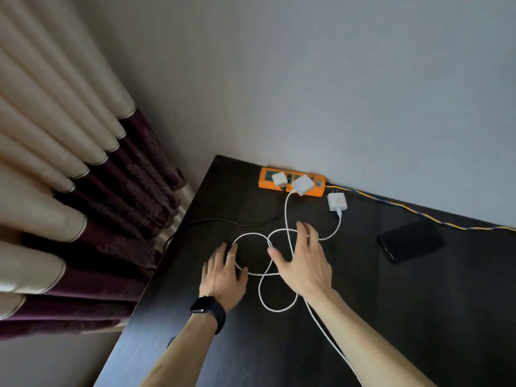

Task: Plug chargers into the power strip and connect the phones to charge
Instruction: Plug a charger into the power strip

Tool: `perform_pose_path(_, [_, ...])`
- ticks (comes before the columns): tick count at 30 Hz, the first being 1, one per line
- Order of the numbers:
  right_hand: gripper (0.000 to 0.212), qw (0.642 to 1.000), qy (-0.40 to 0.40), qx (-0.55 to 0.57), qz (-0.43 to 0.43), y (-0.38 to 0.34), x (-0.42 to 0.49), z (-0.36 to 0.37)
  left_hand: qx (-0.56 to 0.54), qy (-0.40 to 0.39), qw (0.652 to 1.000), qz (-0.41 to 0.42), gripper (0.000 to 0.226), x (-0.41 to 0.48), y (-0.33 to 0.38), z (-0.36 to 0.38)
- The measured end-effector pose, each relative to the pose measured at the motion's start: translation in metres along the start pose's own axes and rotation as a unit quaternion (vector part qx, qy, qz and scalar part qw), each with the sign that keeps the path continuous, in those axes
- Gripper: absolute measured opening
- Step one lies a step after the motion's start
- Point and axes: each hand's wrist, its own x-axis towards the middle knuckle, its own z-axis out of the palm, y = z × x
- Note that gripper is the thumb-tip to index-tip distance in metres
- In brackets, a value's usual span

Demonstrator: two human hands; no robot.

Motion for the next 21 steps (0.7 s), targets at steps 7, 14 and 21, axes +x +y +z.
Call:
perform_pose_path(7, [0.101,0.989,-0.072,-0.124,0.04,0.002,0.013,0.053,0.065,0.105,0.992,0.027,0.063,0.008,-0.014,0.032])
perform_pose_path(14, [0.022,0.972,0.069,-0.224,-0.006,0.055,0.01,0.035,0.102,0.076,0.967,0.219,0.037,0.037,-0.014,0.0])
perform_pose_path(21, [0.025,0.954,-0.013,-0.254,0.162,0.11,0.027,-0.035,0.087,0.067,0.978,0.175,0.052,0.092,0.037,-0.011])
